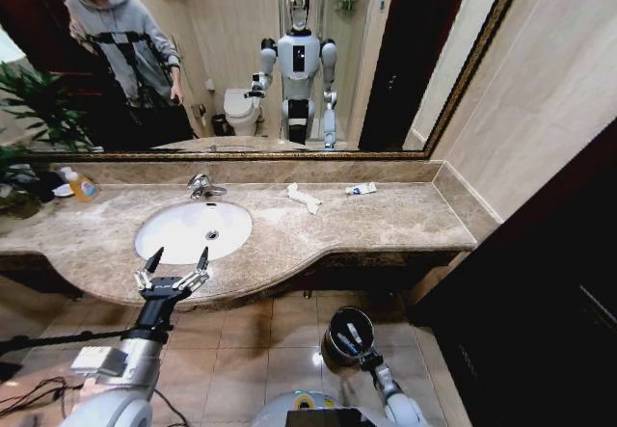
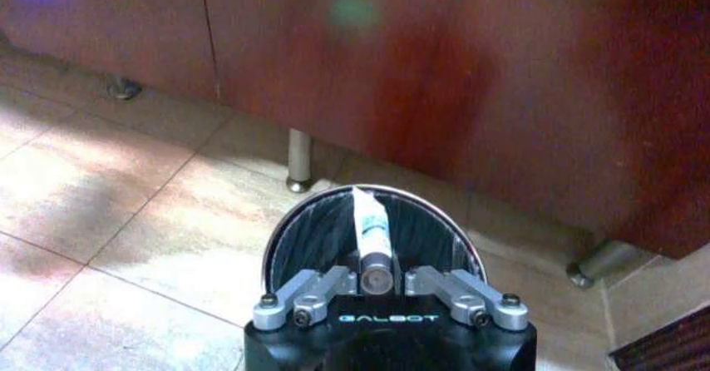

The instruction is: Pick up the trash from the sink and place it in the trash bin.

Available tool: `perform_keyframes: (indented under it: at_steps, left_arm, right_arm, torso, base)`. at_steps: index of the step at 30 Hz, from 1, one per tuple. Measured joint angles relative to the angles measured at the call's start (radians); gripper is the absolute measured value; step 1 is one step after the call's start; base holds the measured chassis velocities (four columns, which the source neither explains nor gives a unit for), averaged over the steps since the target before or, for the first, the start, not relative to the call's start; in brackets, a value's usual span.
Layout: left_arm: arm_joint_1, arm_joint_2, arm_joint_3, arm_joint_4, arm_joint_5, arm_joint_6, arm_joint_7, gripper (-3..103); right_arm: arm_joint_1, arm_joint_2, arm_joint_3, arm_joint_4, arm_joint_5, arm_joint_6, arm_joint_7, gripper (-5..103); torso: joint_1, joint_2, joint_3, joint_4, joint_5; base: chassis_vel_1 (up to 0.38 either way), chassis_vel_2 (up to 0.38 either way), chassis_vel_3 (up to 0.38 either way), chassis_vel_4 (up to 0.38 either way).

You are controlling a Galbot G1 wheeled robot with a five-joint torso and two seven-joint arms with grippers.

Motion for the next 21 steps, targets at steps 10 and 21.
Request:
perform_keyframes:
  at_steps: [10, 21]
  left_arm:
    - [0.0, 0.0, 0.0, 0.0, 0.0, 0.0, 0.0, 100]
    - [0.0, 0.0, 0.0, 0.0, 0.0, 0.0, 0.0, 100]
  right_arm:
    - [0.077, 0.004, 0.0, -0.096, -0.002, 0.021, -0.008, 17]
    - [0.068, 0.01, 0.004, -0.094, 0.0, 0.025, -0.002, 40]
  torso:
    - [0.0, 0.0, 0.0, 0.0, -0.0001]
    - [0.0, 0.0, 0.0, 0.0, 0.0]
  base:
    - [0.0, 0.0, 0.0, 0.0]
    - [0.0, 0.0, 0.0, 0.0]
